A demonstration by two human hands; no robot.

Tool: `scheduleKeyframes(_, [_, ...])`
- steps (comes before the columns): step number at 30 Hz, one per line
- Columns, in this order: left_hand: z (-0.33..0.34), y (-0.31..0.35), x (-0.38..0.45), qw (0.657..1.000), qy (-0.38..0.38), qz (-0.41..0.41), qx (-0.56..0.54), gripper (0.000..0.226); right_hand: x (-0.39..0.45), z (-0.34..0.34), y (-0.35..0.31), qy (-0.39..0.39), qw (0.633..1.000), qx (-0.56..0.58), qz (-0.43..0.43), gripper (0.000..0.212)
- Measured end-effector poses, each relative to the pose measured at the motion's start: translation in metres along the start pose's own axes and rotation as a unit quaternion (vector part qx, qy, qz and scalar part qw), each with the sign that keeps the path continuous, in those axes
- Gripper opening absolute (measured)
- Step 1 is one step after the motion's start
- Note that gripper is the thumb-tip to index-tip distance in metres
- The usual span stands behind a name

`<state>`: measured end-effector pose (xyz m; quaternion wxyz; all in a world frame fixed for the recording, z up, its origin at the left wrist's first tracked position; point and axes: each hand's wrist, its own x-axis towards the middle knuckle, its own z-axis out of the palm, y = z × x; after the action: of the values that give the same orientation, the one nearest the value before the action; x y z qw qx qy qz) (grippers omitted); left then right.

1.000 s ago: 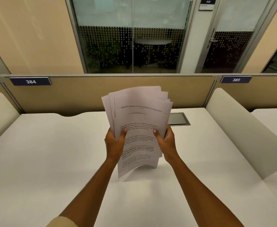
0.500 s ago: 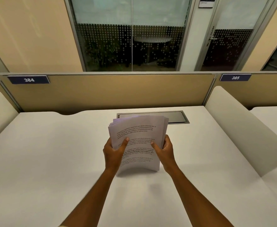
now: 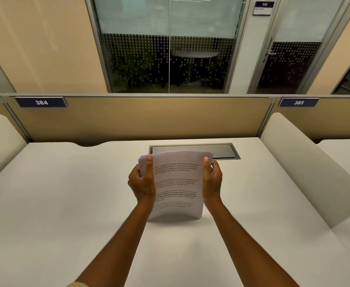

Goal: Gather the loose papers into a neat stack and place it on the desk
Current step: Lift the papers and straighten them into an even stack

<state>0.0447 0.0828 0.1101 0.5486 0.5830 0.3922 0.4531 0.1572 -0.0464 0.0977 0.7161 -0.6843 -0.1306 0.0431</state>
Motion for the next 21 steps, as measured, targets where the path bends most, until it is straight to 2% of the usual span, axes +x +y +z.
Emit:
scheduleKeyframes(2, [0.006,0.009,0.002,1.000,0.021,-0.007,0.007,0.054,0.002,0.007,-0.014,0.047,0.999,-0.015,-0.009,0.063])
scheduleKeyframes(6, [0.010,0.015,0.003,0.998,0.038,-0.016,0.042,0.060,0.004,0.017,-0.032,0.112,0.992,-0.053,0.021,0.062])
scheduleKeyframes(12, [0.009,0.016,0.005,0.998,0.036,-0.015,0.051,0.049,0.005,0.018,-0.032,0.111,0.989,-0.082,0.051,0.037])
scheduleKeyframes(18, [0.007,0.013,0.007,0.998,0.025,-0.009,0.063,0.056,0.001,0.020,-0.032,0.109,0.988,-0.105,0.022,0.044])
scheduleKeyframes(21, [0.008,0.013,0.008,0.997,0.027,-0.028,0.064,0.054,0.000,0.020,-0.027,0.100,0.988,-0.112,0.035,0.049])
